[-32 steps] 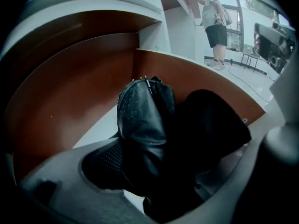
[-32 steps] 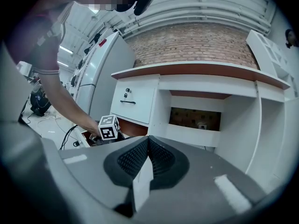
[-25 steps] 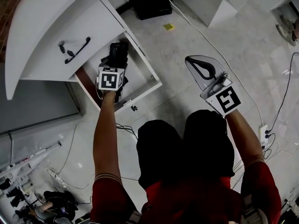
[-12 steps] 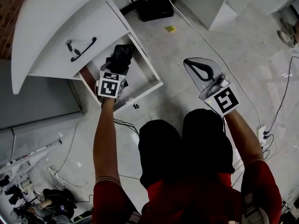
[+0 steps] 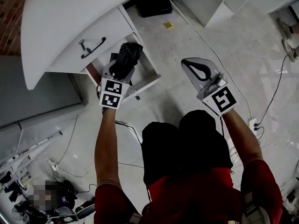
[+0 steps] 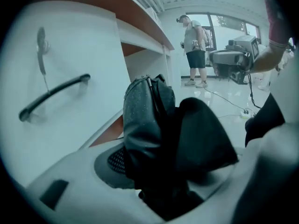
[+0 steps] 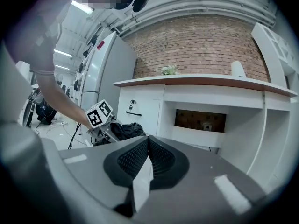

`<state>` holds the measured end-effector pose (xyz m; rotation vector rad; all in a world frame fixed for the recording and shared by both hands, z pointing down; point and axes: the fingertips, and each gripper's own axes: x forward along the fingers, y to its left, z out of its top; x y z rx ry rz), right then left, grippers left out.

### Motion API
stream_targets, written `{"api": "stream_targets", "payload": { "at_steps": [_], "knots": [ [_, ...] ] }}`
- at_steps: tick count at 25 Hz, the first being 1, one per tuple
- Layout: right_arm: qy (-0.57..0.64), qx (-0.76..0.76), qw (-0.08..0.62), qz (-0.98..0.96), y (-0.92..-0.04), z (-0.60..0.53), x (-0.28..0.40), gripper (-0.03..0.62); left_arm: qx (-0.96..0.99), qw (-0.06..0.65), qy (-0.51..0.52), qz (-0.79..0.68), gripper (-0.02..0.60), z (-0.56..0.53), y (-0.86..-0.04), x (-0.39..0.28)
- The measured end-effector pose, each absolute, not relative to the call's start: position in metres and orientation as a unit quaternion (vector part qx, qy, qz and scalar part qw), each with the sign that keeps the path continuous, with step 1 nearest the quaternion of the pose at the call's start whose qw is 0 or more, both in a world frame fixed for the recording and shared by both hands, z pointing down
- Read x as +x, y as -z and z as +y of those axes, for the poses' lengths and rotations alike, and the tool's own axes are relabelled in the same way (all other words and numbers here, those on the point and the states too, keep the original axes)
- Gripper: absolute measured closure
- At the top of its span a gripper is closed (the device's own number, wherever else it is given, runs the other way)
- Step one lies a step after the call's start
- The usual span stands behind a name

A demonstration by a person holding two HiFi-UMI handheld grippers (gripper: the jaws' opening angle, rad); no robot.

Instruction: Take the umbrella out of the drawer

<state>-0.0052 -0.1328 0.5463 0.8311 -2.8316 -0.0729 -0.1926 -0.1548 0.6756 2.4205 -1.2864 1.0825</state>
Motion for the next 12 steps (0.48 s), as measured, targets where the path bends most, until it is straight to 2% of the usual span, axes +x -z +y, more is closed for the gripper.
{"api": "stream_targets", "payload": {
  "at_steps": [12],
  "knots": [
    [-0.003, 0.275, 0.091, -0.957, -0.363, -0.112, -0.012, 0.582, 0.846, 0.094, -0.215, -0.478, 0.336, -0.096, -0.443, -0.151]
  ]
}}
